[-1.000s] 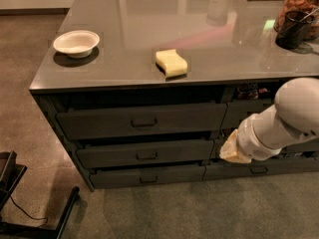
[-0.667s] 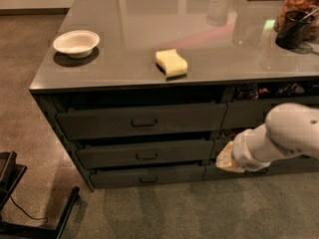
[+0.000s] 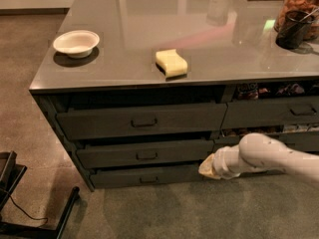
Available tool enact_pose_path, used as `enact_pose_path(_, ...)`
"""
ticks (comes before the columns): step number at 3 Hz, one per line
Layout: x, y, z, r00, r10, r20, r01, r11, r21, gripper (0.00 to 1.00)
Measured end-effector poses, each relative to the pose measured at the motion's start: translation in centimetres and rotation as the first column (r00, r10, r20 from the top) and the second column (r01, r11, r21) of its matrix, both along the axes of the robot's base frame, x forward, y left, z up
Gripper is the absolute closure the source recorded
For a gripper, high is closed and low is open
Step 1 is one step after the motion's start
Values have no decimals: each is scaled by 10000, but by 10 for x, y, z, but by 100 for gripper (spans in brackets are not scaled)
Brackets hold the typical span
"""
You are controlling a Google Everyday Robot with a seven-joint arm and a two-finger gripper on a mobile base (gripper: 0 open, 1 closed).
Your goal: Open bottom drawer
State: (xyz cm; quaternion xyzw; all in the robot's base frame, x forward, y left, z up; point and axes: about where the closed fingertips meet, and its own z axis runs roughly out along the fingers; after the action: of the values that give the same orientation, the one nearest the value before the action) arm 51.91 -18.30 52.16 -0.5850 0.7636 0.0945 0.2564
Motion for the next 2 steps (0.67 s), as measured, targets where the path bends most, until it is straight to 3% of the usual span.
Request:
enact_pose_path(1, -14, 9, -43, 9976, -1, -695, 27, 9993, 376, 100)
enact_pose_path(2, -14, 9, -43, 9976, -1, -695, 27, 9993, 376, 100)
